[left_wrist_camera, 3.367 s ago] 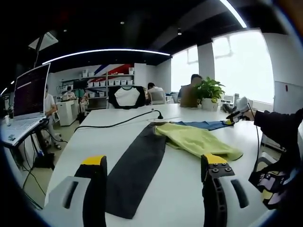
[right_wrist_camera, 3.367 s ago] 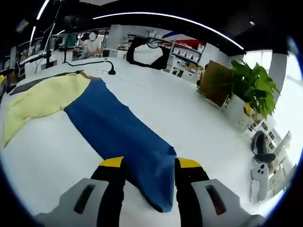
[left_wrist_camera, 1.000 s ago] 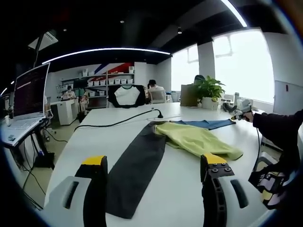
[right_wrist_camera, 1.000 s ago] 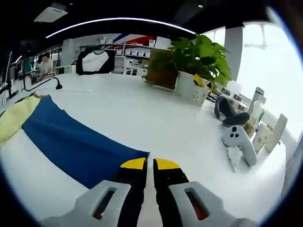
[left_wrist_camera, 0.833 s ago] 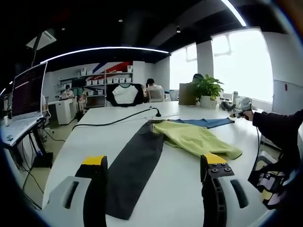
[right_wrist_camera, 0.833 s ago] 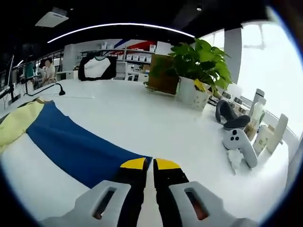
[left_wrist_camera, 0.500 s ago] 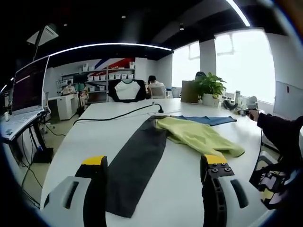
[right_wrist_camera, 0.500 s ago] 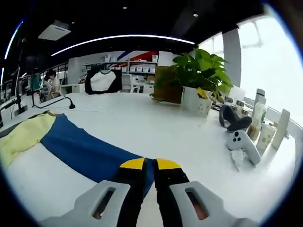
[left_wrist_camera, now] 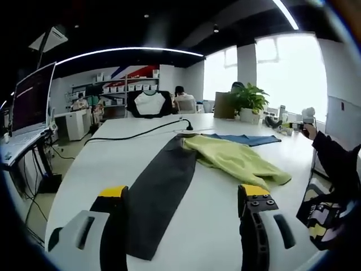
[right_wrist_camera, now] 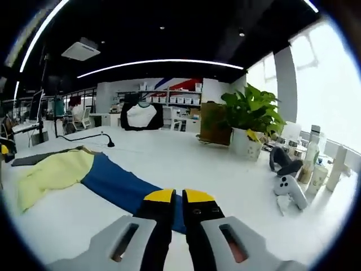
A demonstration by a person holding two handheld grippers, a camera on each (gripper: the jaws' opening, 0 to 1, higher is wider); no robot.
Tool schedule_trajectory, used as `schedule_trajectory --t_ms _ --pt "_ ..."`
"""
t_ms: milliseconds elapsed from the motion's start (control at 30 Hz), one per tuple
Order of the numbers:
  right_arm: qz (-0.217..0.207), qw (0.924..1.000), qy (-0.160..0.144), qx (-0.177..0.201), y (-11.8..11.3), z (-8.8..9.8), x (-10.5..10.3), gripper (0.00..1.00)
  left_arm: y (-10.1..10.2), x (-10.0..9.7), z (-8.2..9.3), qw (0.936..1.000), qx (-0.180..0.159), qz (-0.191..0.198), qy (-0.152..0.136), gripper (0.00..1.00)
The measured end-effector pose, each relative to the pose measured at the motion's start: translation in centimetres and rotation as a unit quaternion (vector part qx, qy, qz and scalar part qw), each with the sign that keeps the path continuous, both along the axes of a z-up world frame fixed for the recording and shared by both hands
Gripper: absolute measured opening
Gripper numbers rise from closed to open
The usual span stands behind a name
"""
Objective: Fold the garment on the visible template until the final outline fits inside the template.
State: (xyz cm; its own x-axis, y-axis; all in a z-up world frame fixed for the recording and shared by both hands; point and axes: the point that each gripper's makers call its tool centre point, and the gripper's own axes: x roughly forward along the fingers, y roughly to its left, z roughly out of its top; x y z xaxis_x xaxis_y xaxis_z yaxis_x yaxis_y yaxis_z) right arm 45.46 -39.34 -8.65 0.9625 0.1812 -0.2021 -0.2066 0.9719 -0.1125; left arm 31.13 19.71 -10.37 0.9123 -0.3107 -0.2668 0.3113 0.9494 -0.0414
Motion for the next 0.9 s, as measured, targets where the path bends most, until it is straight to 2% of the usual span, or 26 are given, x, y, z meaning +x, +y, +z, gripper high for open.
schedule_trajectory --t_ms 200,300,533,667,733,833,900 --pt "0.026 0.9996 0.007 -0.013 2.6 0.6 -1.1 0.03 -1.8 -0.1 0.5 0.9994 -0.011 -0.030 -0.015 0.79" --pt "0.051 0.9984 0.007 -0.026 4.7 0.9 -2.2 0.00 -2.4 -0.1 0.3 0.9992 -0.003 -0.038 -0.014 0.80" --pt "0.083 0.9960 -0.015 -0.029 7.5 2.1 -3.9 0.00 -4.5 -0.2 0.2 0.9974 -0.001 -0.068 -0.024 0.79" --pt "0.101 0.9945 -0.013 -0.025 9.1 2.0 -5.2 0.00 -5.7 -0.3 0.1 0.9962 -0.001 -0.082 -0.028 0.79" --pt "0.112 0.9930 -0.014 -0.033 10.1 1.9 -5.9 0.00 -6.6 -0.3 -0.3 0.9951 0.002 -0.094 -0.028 0.79" --pt "0.135 0.9906 -0.007 -0.026 11.6 1.4 -7.0 0.00 -8.0 -0.5 -0.9 0.9935 0.007 -0.112 -0.023 0.79" --pt "0.147 0.9884 -0.012 -0.036 12.5 1.2 -7.6 0.00 -8.9 -0.6 -1.3 0.9916 0.013 -0.127 -0.020 0.79"
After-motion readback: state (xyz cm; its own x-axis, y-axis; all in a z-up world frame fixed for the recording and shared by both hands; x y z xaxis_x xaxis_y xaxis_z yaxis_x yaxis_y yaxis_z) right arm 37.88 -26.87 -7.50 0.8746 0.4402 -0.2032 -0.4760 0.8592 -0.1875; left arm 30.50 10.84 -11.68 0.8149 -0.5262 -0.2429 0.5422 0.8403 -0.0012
